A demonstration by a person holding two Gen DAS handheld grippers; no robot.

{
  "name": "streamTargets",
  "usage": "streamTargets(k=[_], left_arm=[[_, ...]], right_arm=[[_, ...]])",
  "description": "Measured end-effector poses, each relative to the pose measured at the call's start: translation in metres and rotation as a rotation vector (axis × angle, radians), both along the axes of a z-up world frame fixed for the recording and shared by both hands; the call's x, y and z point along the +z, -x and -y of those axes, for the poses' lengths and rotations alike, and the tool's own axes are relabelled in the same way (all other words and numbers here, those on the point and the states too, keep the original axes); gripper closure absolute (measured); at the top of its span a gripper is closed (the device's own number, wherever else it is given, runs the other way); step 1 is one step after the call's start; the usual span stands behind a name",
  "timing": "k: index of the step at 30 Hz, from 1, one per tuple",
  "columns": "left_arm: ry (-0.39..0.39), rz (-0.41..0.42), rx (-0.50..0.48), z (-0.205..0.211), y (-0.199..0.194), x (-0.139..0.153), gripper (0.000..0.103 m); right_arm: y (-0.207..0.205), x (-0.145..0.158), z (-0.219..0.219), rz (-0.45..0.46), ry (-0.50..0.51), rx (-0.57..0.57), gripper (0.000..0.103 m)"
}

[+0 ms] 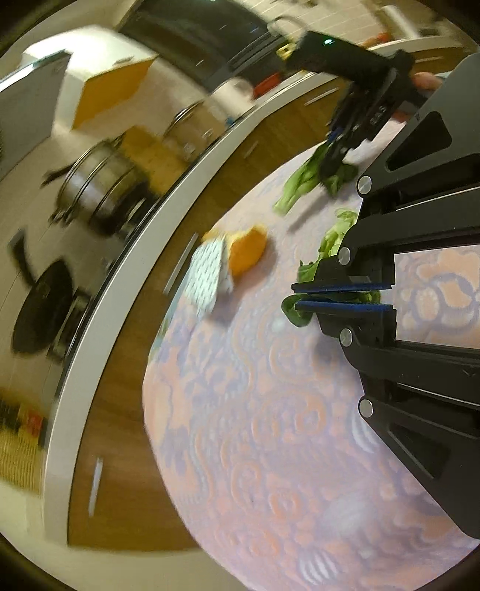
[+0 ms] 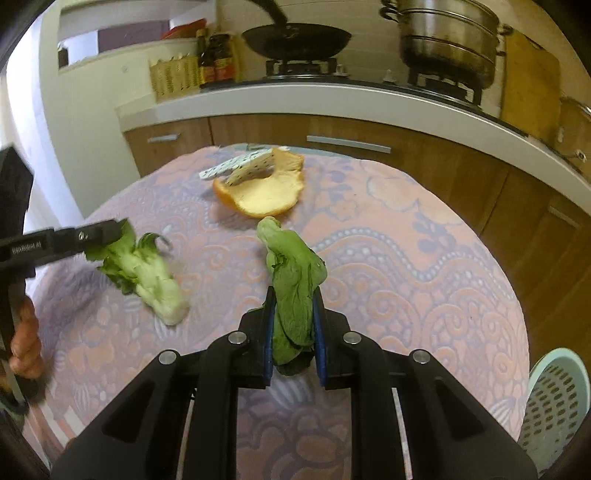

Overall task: Collect trash
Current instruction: 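Grasp a bok choy with the right gripper while the left gripper reaches another, then grasp the second bok choy with the left gripper and lift it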

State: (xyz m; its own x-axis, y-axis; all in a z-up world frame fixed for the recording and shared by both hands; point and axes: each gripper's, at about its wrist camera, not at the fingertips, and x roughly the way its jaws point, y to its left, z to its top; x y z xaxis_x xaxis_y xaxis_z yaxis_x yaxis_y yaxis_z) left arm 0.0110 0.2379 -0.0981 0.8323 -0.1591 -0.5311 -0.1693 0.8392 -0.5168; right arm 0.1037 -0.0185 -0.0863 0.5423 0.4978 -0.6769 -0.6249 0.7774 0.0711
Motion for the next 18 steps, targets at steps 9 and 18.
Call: streamTargets(k=[9, 18], left_arm=[[0.094, -0.03, -0.119, -0.002, 0.028, -0.006, 0.068], [-0.067, -0.054, -0.31, 0.025, 0.027, 0.013, 0.047]], right_arm=[[0.004, -0.003, -0.008, 0.008, 0.031, 0.019, 0.088], [0.001, -0.004, -0.006, -0.012, 0.013, 0.007, 0.088]])
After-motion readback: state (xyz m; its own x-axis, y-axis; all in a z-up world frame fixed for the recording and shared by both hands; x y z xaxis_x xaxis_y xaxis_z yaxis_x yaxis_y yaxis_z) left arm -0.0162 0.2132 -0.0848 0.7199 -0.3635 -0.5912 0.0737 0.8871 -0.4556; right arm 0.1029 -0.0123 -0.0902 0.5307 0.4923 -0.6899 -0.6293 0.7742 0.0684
